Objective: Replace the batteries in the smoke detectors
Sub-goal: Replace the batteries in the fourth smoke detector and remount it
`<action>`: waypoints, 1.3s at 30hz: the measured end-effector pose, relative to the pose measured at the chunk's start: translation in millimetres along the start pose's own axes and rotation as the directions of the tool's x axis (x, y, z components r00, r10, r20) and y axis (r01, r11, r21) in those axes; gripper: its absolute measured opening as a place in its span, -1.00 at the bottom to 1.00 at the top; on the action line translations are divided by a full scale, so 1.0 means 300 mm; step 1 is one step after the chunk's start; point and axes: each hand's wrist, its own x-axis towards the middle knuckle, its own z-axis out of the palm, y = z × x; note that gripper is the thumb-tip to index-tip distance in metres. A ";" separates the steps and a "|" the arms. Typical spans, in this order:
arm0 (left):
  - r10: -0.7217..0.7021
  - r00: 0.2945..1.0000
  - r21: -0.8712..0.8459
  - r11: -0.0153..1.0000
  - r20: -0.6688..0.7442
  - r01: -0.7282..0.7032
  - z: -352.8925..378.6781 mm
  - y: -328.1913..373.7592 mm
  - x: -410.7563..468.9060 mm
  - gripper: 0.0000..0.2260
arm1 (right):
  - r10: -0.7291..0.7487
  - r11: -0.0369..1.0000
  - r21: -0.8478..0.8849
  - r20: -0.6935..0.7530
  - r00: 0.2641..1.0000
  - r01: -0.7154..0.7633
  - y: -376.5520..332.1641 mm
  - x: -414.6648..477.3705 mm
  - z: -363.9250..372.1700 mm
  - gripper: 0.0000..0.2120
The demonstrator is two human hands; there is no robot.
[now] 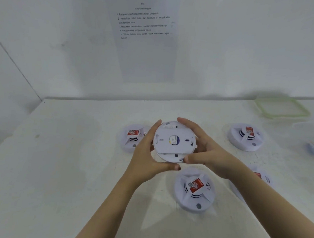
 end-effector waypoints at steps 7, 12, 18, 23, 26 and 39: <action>-0.008 0.998 0.004 1.000 0.059 0.008 0.065 -0.036 0.035 -0.03 | 0.027 0.974 -0.226 -0.026 0.999 -0.032 0.034 0.021 -0.060 -0.38; -0.033 0.995 0.005 0.999 0.091 0.033 0.099 -0.064 0.089 -0.02 | 0.049 0.953 -0.297 -0.059 0.997 -0.065 0.057 0.040 -0.121 -0.35; -0.035 0.995 0.045 0.999 0.096 0.031 0.121 -0.089 0.143 -0.13 | 0.087 0.956 -0.275 -0.073 0.994 -0.104 0.081 0.055 -0.161 -0.36; -0.025 0.996 0.078 0.997 0.086 0.018 0.131 -0.107 0.154 -0.20 | 0.151 0.933 -0.317 -0.092 0.984 -0.172 0.085 0.067 -0.174 -0.37; -0.034 0.996 0.087 0.996 0.087 0.026 0.127 -0.110 0.158 -0.21 | 0.160 0.928 -0.328 -0.085 0.983 -0.179 0.089 0.079 -0.180 -0.36; -0.052 0.996 0.069 0.997 0.078 0.046 0.125 -0.111 0.160 -0.27 | 0.217 0.906 -0.375 0.013 0.976 -0.196 0.081 0.111 -0.208 -0.37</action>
